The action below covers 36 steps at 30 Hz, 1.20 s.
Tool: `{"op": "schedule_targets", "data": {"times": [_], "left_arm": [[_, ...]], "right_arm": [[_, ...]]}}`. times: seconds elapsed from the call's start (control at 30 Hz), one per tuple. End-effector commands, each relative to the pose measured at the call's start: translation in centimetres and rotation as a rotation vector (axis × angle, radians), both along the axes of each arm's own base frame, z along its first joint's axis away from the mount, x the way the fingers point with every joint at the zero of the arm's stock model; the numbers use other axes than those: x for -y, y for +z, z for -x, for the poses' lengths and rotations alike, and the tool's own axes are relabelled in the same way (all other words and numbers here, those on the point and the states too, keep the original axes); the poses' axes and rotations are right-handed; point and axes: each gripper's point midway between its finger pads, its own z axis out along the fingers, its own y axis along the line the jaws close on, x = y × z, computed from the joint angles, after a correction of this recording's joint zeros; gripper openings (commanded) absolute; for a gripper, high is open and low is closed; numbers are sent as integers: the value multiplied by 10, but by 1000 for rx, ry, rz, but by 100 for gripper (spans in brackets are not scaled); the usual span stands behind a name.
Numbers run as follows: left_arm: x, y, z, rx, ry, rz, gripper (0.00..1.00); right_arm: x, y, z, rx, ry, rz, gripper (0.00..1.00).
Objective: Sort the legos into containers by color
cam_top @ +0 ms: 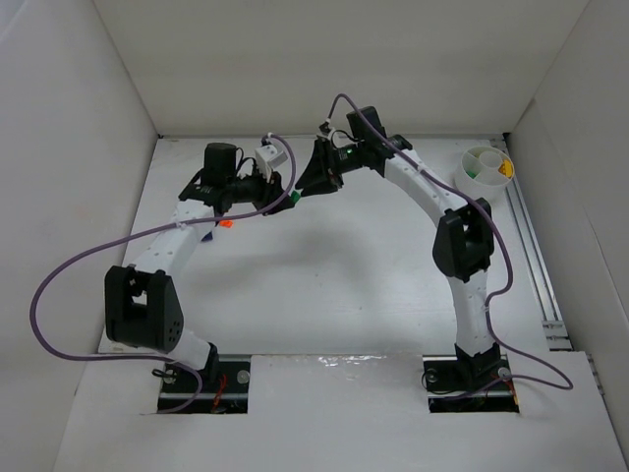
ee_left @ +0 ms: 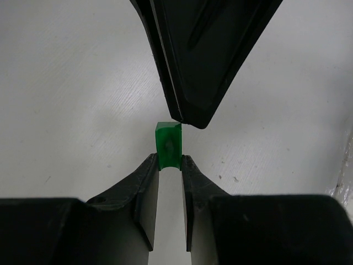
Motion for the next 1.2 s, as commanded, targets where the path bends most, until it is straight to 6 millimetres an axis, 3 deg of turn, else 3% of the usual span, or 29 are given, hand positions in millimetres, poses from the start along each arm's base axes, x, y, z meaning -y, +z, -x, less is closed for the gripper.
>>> {"op": "schedule_targets", "data": {"times": [0.0,0.13,0.3,0.6,0.83,0.93,1.1,1.17], "left_arm": [[10,31,-3,58,-37,44,0],[14,34,-2,67,-46,46,0],[13,35,-1,67,-50,41,0],[12,33,-1,67,-46,30,0],[11,33,-2,68,-38,25,0],[10,32,-4,70,-31,20,0],[10,28,-6,62,-23,13,0],[9,27,-7,63,-14,7,0]], "right_arm": [[-7,14,-8,62,-22,-14,46],[-11,12,-6,65,-22,-8,46],[-8,-3,-8,64,-38,37,48],[-2,-4,-14,120,-83,90,50],[-14,-3,4,123,-21,75,45],[-17,0,10,126,1,67,39],[-20,-1,15,136,19,70,16],[-20,-2,16,128,20,74,11]]}}
